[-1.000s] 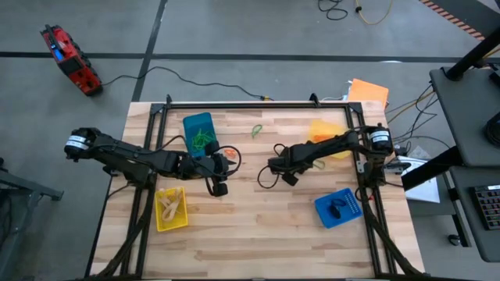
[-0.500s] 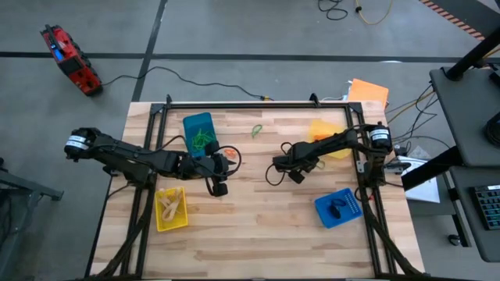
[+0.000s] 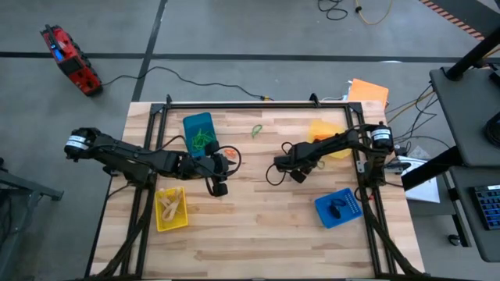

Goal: Sort rubber bands into baskets
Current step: Put the green rubber band into the light blue bin

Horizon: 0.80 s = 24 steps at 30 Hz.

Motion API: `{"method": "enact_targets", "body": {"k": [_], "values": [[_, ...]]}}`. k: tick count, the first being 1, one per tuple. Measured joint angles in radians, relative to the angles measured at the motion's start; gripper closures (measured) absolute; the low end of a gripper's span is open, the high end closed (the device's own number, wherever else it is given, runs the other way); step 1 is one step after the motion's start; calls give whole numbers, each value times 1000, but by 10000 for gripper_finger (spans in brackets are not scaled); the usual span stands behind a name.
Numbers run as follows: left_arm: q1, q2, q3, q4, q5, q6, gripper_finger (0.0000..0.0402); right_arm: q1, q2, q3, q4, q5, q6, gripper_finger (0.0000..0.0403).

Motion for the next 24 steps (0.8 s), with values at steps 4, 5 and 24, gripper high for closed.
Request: {"method": "enact_targets", "body": {"k": [4,5,24], "values": [[0,0,0,0,0,0,306,-4,-1,-9,10,-1,0,255],[0,0,0,0,0,0,306,-4,-1,-9,11,-4,0,259],[0,0,0,1,0,0,306,-43,-2,-24,66,-98,-165,364]]}}
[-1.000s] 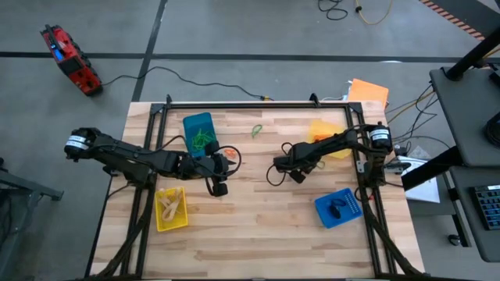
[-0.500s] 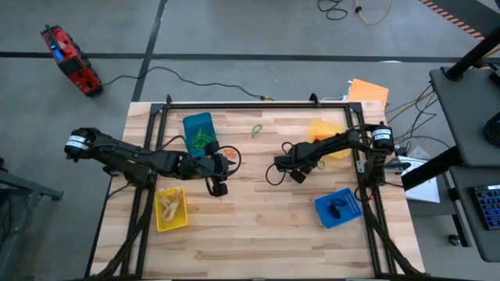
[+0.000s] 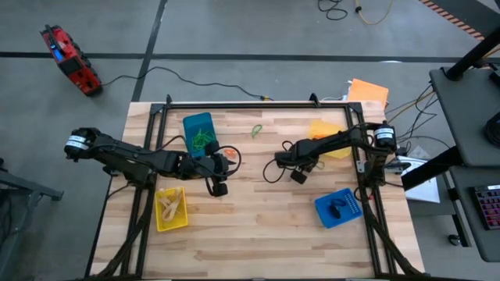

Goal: Sort rubber bands into baskets
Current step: Put the green rubber band into the light blue bin

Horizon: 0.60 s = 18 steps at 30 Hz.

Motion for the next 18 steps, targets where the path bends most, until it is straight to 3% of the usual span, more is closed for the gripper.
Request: {"method": "enact_targets", "body": {"k": [4,11,18], "values": [[0,0,0,0,0,0,306,-7,0,-4,11,-32,-88,389],[0,0,0,-1,0,0,306,17,-42,20,6,-66,-150,394],[0,0,0,-2,0,0,306,73,-178,40,168,-155,-183,395]]}}
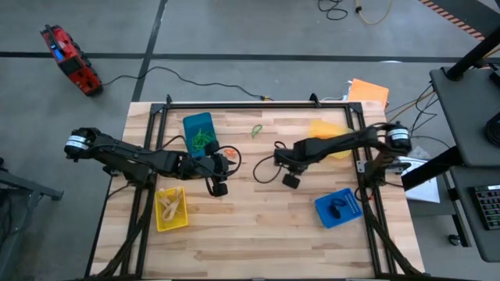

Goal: Sort rubber bands into baskets
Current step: Put the green rubber band into the light blue bin

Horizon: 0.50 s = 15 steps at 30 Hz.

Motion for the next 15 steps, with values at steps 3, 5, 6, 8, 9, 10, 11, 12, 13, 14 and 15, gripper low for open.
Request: {"method": "enact_targets", "body": {"k": [3,5,6,8,9,10,11,12,13,14,15], "values": [[0,0,0,0,0,0,306,29,-62,1,58,-8,-21,395],[0,0,0,0,0,-2,306,47,-96,2,116,-10,-48,395],[0,0,0,0,0,-3,306,53,-109,1,139,-8,-63,395],[0,0,0,0,1,-3,306,63,-132,0,213,-3,-93,394],[0,0,0,0,1,-3,306,66,-143,0,266,-2,-108,394],[0,0,0,1,1,-3,306,69,-149,0,309,-2,-127,394],[0,0,0,1,1,-3,306,69,-151,0,356,-2,-146,394],[0,0,0,1,1,-2,306,69,-151,0,411,-2,-161,394],[0,0,0,0,2,-1,306,70,-150,0,463,-3,-181,394],[0,0,0,0,2,4,306,69,-146,0,510,-3,-200,394],[0,-1,0,0,3,11,306,69,-142,0,559,-3,-222,394]]}}
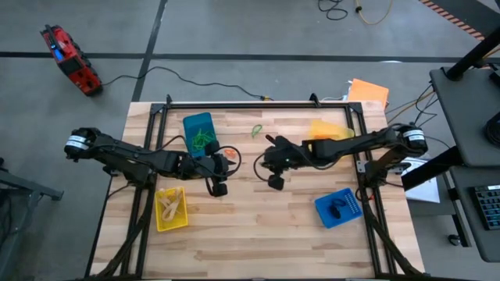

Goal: Sort rubber bands into baskets
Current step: Put the green rubber band into the light blue bin

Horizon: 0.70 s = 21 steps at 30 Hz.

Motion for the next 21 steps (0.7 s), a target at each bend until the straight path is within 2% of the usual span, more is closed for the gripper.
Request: {"method": "enact_targets", "body": {"k": [2,4,8,9,12,17,21], "values": [[0,0,0,0,9,20,306,0,9,0,87,-23,-45,394],[0,0,-4,5,62,32,306,1,16,0,154,-55,-84,394],[-2,-3,-9,11,320,52,299,19,33,-2,214,-80,-119,394],[-4,-4,-12,18,346,56,295,24,41,-5,216,-95,-129,394],[-3,-4,-18,22,341,33,275,48,64,-35,257,-131,-130,394],[-4,-4,-59,108,343,2,235,95,104,-105,472,-236,-127,394],[-3,-4,-114,196,353,-39,213,122,132,-123,589,-251,-128,394]]}}
